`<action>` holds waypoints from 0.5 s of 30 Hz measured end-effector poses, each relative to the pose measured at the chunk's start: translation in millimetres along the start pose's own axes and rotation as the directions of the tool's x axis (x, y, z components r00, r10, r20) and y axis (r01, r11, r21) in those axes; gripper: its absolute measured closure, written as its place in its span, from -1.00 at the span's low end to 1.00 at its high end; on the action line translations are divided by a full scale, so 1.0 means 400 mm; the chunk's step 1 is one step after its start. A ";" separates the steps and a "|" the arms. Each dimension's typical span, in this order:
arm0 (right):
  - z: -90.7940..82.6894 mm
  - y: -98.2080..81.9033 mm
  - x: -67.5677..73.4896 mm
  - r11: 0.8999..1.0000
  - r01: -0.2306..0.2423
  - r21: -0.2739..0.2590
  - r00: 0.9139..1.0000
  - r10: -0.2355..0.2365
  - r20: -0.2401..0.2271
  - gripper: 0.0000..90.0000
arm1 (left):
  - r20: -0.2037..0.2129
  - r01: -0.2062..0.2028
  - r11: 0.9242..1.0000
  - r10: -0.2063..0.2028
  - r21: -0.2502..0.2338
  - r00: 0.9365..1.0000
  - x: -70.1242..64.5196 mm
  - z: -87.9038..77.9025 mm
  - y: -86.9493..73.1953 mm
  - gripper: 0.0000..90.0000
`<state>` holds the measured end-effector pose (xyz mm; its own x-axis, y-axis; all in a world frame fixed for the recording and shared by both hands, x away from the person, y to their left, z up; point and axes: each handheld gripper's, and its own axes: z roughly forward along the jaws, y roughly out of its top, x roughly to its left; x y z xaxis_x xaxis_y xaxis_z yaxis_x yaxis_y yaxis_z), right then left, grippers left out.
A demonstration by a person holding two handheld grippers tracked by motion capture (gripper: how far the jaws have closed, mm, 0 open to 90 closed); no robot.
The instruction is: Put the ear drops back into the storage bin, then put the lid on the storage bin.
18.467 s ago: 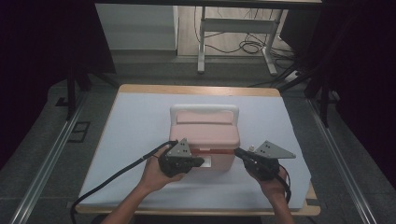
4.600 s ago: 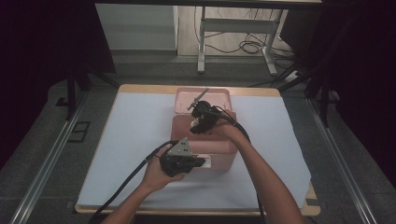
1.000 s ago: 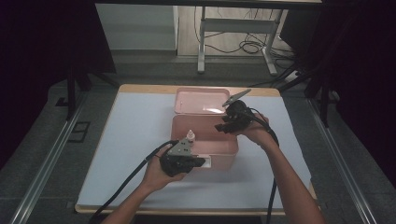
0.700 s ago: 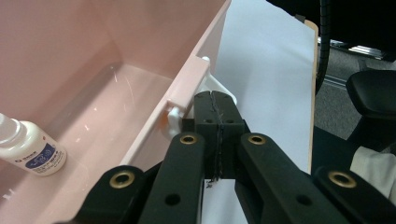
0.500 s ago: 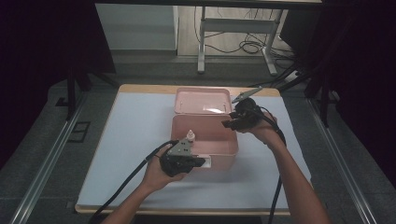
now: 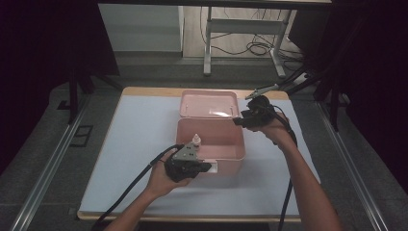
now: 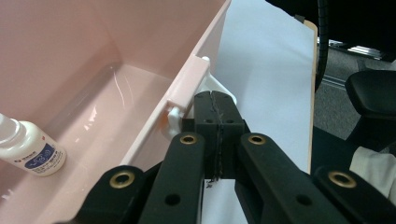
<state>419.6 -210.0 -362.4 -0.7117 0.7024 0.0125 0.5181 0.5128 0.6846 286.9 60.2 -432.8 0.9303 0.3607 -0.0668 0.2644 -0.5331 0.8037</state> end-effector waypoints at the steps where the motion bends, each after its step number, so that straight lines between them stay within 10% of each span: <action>1: 0.000 0.001 -0.003 1.000 -0.002 -0.001 1.000 0.002 0.003 0.10 | 0.000 0.000 1.000 0.000 0.002 1.000 0.000 0.000 0.000 1.00; 15: 0.010 0.017 -0.049 0.998 -0.070 -0.002 0.996 0.070 0.048 0.05 | 0.004 -0.001 1.000 0.000 0.004 1.000 0.001 -0.001 0.001 1.00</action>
<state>438.9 -218.3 -360.7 -0.6503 0.7592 0.0251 0.5655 0.4618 0.6834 287.5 60.5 -432.5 0.9314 0.3573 -0.0688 0.2650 -0.5365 0.8012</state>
